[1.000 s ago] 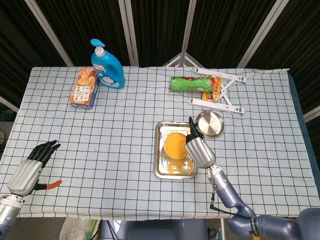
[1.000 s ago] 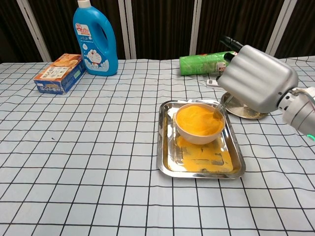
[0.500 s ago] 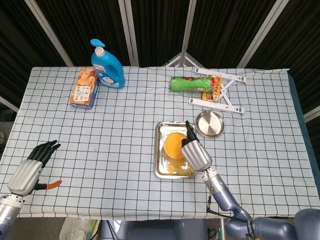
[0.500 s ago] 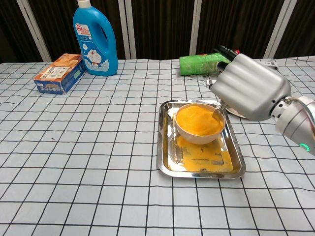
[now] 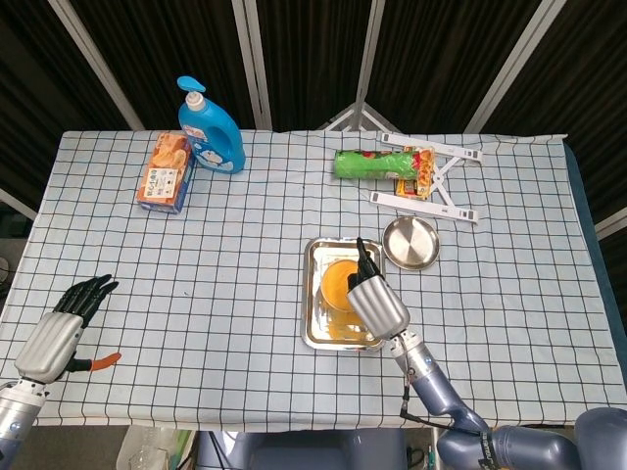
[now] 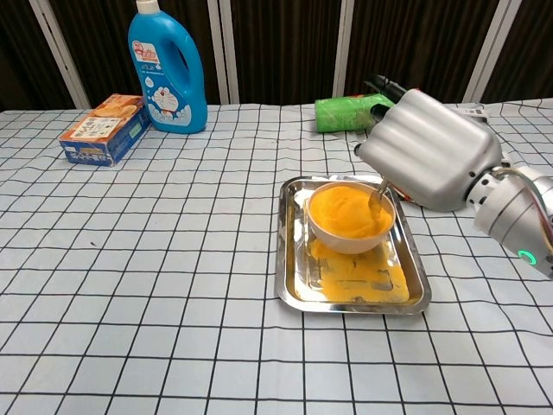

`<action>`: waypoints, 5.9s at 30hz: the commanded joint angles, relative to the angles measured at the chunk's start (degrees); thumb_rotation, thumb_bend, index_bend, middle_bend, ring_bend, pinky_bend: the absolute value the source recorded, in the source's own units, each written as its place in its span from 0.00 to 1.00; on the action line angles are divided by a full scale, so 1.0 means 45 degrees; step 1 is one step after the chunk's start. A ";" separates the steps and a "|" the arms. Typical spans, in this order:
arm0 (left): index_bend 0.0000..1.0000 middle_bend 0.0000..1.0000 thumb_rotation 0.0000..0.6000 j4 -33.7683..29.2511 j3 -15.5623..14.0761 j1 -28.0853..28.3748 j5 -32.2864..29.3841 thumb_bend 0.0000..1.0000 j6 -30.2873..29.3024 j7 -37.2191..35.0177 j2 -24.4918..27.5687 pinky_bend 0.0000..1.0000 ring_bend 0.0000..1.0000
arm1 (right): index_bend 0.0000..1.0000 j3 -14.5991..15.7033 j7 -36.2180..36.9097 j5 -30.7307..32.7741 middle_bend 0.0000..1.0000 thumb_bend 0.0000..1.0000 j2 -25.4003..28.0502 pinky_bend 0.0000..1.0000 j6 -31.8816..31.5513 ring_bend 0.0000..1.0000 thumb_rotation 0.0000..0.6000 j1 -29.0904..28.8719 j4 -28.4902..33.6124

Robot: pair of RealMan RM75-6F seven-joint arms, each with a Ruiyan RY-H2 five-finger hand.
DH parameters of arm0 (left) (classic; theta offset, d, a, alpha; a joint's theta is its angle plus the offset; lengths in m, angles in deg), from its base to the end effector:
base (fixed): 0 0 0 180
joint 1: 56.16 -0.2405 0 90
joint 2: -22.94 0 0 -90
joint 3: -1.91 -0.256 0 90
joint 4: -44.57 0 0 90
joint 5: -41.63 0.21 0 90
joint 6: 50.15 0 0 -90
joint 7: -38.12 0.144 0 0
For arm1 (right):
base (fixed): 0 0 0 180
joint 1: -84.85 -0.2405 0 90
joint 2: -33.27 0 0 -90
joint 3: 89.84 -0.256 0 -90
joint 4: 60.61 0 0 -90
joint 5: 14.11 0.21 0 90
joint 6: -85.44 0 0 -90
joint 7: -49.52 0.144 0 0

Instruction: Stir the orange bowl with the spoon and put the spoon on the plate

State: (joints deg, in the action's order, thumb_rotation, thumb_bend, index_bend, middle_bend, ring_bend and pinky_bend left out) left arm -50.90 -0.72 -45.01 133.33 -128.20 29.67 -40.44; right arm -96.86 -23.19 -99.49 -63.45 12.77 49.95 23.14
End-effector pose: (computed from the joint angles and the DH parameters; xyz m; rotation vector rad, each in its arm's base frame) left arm -0.2833 0.1881 0.1245 -1.5960 -1.1081 -1.0125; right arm -0.1224 -0.2885 -0.0239 1.7840 0.1775 0.6089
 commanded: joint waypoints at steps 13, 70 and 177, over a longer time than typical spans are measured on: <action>0.00 0.00 1.00 0.0003 0.0001 -0.0004 0.0006 0.00 -0.0009 0.0023 -0.0008 0.00 0.00 | 0.67 -0.0077 0.0077 -0.0046 0.58 0.50 0.0228 0.00 -0.0074 0.30 1.00 0.0025 0.0760; 0.00 0.00 1.00 -0.0001 -0.0013 -0.0011 0.0042 0.00 -0.0027 0.0044 -0.0011 0.00 0.00 | 0.67 -0.0086 0.0002 -0.0033 0.58 0.50 0.0392 0.00 -0.0100 0.30 1.00 0.0177 0.0946; 0.00 0.00 1.00 -0.0039 0.0142 -0.0148 -0.0462 0.00 -0.0041 -0.0118 0.0145 0.00 0.00 | 0.02 -0.1285 0.5831 0.3285 0.13 0.50 0.1812 0.00 -0.1570 0.01 1.00 0.1880 0.0605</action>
State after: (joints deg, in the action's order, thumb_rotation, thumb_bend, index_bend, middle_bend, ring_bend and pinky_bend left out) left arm -51.17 -0.14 -45.58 131.28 -128.22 28.95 -39.71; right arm -103.44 -6.41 -86.65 -63.82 11.34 50.05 10.76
